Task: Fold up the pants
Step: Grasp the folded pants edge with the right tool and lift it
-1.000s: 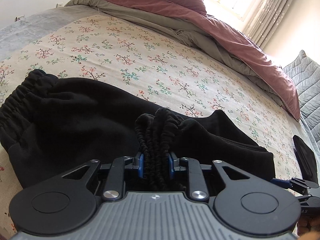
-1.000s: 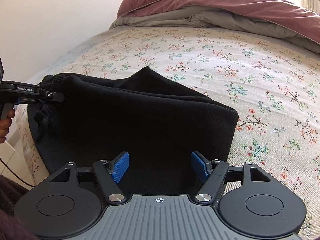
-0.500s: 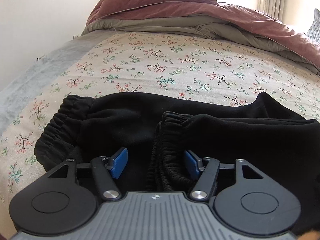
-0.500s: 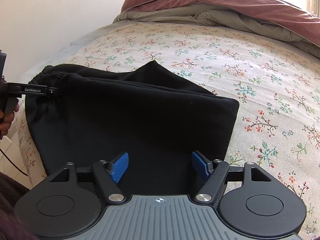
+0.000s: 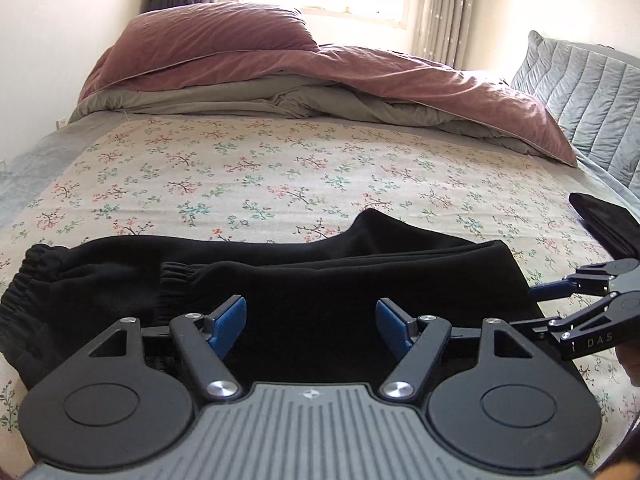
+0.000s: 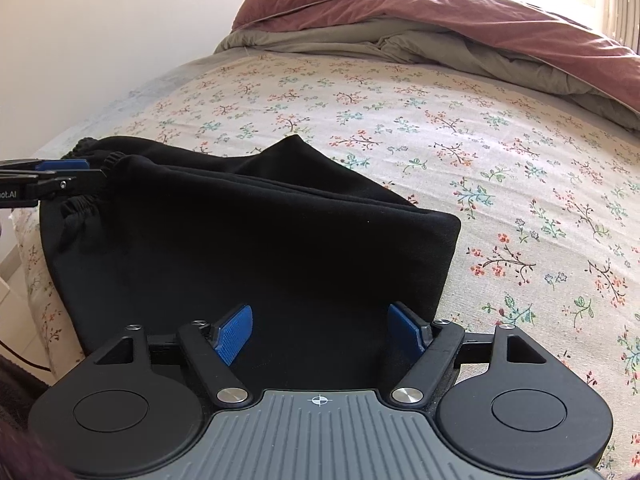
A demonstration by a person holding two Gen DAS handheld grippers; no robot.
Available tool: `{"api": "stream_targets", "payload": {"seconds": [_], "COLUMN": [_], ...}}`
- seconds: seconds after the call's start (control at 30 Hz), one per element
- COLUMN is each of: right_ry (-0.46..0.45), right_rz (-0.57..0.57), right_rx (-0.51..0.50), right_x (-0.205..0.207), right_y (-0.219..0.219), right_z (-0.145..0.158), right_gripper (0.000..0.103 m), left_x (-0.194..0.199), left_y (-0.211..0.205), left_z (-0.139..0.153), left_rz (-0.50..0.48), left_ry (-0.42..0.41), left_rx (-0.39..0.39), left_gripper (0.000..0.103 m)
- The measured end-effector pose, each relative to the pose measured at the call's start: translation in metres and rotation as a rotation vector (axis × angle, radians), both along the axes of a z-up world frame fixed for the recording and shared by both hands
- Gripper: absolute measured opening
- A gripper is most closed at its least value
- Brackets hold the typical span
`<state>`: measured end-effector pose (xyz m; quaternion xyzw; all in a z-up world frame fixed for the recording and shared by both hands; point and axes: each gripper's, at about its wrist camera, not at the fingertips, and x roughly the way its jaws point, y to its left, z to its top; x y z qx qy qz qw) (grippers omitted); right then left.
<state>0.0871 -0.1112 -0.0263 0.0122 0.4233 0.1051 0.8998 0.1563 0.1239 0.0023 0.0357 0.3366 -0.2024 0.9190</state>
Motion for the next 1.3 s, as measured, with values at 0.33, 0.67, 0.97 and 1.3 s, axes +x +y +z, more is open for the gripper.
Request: {"api": "stream_targets", "payload": {"seconds": [0.33,0.67,0.97,1.3], "right_ry": [0.004,0.002,0.026,0.108], "right_rz": [-0.016,-0.044,-0.02,-0.014], "right_rx": [-0.017,-0.053,-0.061,-0.044], "right_x": [0.012,0.022,0.003,-0.03], "right_y": [0.0,-0.005,-0.006,-0.013], "right_z": [-0.007,-0.012,-0.005,-0.017], "right_gripper": [0.076,0.076,0.077,0.081], "left_x": [-0.008,-0.029,-0.047,-0.066], "left_y": [0.008,0.006,-0.044,-0.082], "left_z": [-0.039,-0.036,-0.025,-0.046], "left_rz": [0.013,-0.034,-0.041,-0.102], "left_ry": [0.099,0.055,0.083,0.108], "left_rx": [0.134,0.175,0.164,0.223], "left_gripper": [0.082,0.083,0.092,0.095]}}
